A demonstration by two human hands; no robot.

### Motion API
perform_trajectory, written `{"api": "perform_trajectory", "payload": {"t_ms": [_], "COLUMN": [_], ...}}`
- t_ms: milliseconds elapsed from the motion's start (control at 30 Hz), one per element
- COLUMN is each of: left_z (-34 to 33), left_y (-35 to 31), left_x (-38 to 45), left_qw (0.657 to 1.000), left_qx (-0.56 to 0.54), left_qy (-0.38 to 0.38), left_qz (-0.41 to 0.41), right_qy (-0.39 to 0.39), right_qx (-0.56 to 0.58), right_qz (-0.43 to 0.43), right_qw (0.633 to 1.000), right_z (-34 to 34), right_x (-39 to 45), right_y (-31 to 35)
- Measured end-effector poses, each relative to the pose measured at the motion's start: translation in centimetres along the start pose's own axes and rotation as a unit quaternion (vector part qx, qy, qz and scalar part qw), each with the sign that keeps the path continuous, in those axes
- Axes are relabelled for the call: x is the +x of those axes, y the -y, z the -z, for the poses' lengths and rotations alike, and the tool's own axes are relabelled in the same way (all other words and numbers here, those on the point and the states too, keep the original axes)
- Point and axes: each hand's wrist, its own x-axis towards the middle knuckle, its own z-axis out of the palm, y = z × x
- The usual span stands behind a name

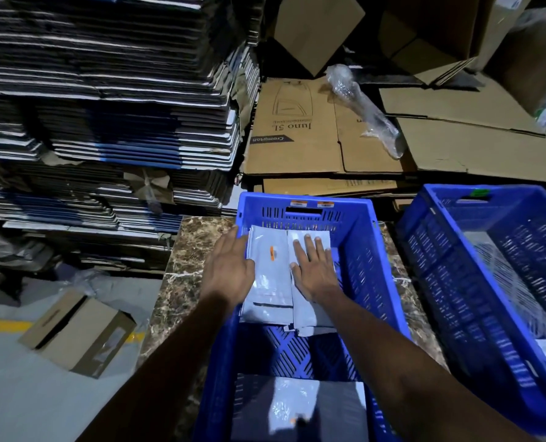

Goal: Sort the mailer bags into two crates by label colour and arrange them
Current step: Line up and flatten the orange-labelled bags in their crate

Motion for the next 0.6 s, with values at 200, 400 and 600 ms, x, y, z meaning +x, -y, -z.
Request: {"api": "perform_trajectory", "payload": {"t_ms": [200, 400, 600], "left_z": [0.2, -0.7, -2.3], "left_y": [-0.4, 0.4, 0.7], "left_x": [0.0, 0.1, 0.2], "left_qw": [1.0, 0.998, 0.961], "left_qx": [0.008, 0.018, 0.14], "left_qy": [0.021, -0.023, -0.078], "left_qz": [-0.004, -0.052, -0.226], "right_qy": [-0.008, -0.014, -0.008], "right_qx": [-0.021, -0.019, -0.024], "right_qz": [-0.013, -0.029, -0.029], "right_qw": [1.0, 0.999, 0.999], "right_z": [-2.0, -3.1, -2.8], "right_x": [0.3, 1.3, 1.2], "right_y": [0.1, 0.0, 0.4]}}
